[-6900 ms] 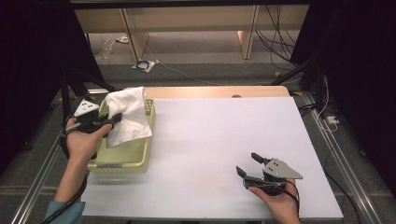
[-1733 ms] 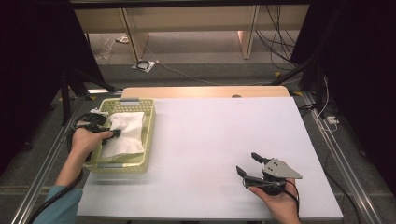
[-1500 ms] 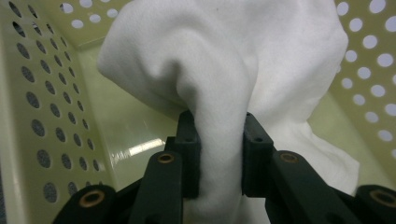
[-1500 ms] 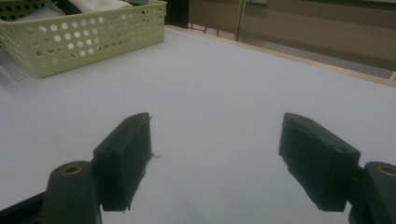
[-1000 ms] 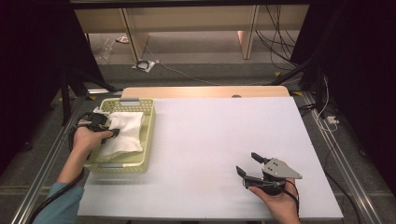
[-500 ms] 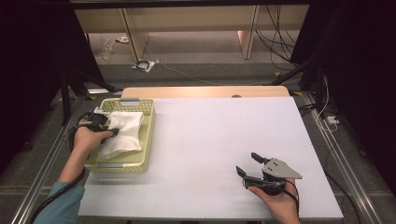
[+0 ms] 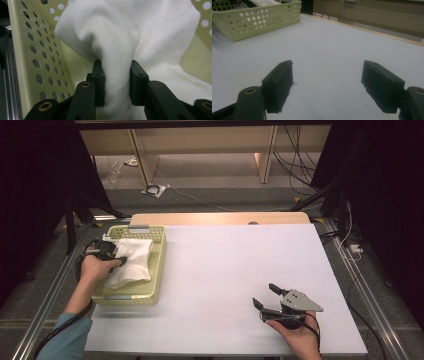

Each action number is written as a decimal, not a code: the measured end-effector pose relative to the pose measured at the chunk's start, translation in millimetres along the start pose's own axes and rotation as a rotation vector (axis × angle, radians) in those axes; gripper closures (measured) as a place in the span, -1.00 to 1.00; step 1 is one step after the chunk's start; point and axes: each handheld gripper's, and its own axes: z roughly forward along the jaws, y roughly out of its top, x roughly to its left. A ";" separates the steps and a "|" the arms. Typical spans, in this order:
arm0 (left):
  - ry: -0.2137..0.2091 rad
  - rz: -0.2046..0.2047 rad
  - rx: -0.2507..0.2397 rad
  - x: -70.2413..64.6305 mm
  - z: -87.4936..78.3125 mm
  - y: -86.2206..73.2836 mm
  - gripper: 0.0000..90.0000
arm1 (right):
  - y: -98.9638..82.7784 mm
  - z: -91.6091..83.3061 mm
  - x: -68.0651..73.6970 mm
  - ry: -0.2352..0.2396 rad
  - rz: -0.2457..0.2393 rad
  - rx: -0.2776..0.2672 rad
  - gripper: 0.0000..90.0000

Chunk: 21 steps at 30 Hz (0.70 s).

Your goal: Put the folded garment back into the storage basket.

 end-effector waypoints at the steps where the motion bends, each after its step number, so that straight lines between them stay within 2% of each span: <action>1: 0.002 -0.001 -0.002 0.1 0.3 0.0 0.54 | 0.0 0.0 0.0 0.000 0.000 0.001 -0.42; 4: 0.026 -0.013 -0.017 0.8 1.0 0.3 0.42 | -0.1 0.0 0.1 0.000 0.000 0.002 -0.42; 10: 0.083 -0.068 -0.137 0.8 -8.8 6.8 -0.25 | -0.2 0.5 0.1 0.003 0.002 0.001 -0.42; 12: 0.089 -0.068 -0.151 0.4 -11.2 8.2 -0.28 | -0.2 0.7 0.2 0.004 0.000 0.003 -0.42; 13: 0.072 -0.080 -0.194 -1.6 -18.1 12.3 -0.22 | -0.2 0.7 0.4 0.004 0.000 0.004 -0.42; 14: 0.072 -0.080 -0.194 -1.6 -18.1 12.3 -0.15 | -0.2 0.6 0.5 0.004 0.001 0.005 -0.42; 15: 0.041 -0.093 -0.217 -4.3 -22.1 14.7 -0.03 | 0.1 0.0 0.5 0.002 -0.001 0.010 -0.42; 17: 0.006 -0.076 -0.206 -9.5 -24.1 16.1 0.34 | 0.2 -0.1 0.4 0.001 -0.002 0.008 -0.42; 20: -0.070 -0.078 -0.157 -20.6 -21.3 16.6 0.69 | 0.1 -0.2 0.4 0.001 -0.002 0.009 -0.42; 21: -0.079 -0.071 -0.145 -23.4 -20.0 16.5 0.78 | 0.1 -0.3 0.4 0.001 -0.002 0.009 -0.42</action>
